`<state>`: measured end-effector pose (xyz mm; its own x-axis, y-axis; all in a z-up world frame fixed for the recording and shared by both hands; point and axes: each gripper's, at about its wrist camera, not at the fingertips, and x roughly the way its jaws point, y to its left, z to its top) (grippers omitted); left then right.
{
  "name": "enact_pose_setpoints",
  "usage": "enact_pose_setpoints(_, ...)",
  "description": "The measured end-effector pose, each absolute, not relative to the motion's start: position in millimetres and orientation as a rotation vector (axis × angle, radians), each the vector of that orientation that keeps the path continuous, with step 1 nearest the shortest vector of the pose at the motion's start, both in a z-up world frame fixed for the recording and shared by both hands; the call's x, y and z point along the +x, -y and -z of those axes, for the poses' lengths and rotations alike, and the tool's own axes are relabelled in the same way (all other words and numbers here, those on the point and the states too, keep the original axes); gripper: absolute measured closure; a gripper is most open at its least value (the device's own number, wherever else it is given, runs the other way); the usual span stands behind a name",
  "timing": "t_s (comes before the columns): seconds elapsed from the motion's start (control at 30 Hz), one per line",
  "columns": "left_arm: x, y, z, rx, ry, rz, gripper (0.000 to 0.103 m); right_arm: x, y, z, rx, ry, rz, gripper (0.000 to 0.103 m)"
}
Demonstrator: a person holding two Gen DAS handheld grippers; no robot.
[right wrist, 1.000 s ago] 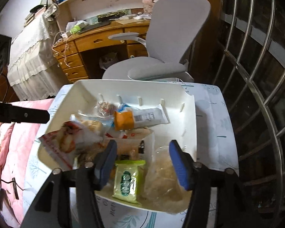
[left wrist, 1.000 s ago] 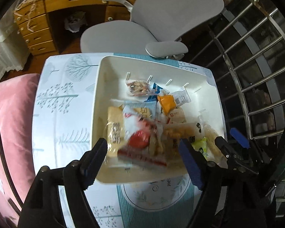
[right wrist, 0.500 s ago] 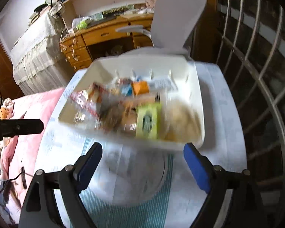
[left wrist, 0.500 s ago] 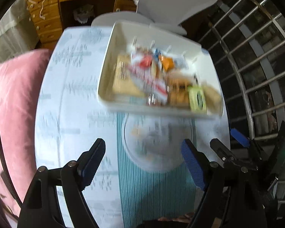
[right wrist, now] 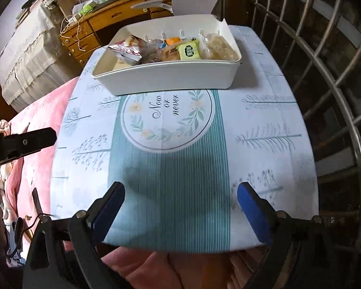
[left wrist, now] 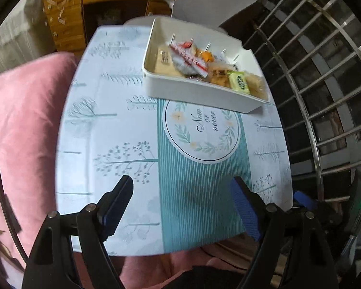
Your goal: Organize snacks
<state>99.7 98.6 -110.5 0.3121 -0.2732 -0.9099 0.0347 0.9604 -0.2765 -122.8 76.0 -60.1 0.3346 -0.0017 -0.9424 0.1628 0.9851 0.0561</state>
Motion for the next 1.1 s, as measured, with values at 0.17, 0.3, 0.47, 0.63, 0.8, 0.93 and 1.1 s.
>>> enact_pose_setpoints(0.17, 74.3, -87.2, 63.7, -0.177, -1.171, 0.171, 0.016, -140.4, -73.2, 26.3, 0.237, -1.254, 0.088, 0.005)
enact_pose_setpoints(0.3, 59.5, -63.2, 38.5, -0.177, -1.117, 0.161, 0.010, -151.4, -64.6, -4.0, 0.249, -1.233, 0.061, 0.004)
enact_pose_setpoints(0.47, 45.1, -28.2, 13.2, -0.095, -1.052, 0.151, 0.003, -161.0, -46.7, -33.0, 0.211, -1.192, 0.076, 0.002)
enact_pose_setpoints(0.63, 32.4, -12.8, -1.2, -0.077, -1.003, 0.115, 0.001, -169.2, -30.8, -47.1, 0.236, -1.126, 0.073, 0.002)
enact_pose_setpoints(0.8, 20.9, -16.5, -4.1, -0.083, -0.956, 0.044, 0.001, -176.5, -35.1, -55.5, 0.190, -1.040, 0.094, 0.001)
enact_pose_setpoints(0.93, 17.4, -21.2, 1.6, -0.080, -0.957, 0.002, 0.001, -176.4, -39.0, -51.8, 0.180, -1.030, 0.073, 0.001)
enact_pose_setpoints(1.1, 14.0, -23.4, 1.6, -0.071, -0.939, -0.027, 0.001, -174.7, -41.7, -50.4, 0.174, -1.027, 0.061, 0.001)
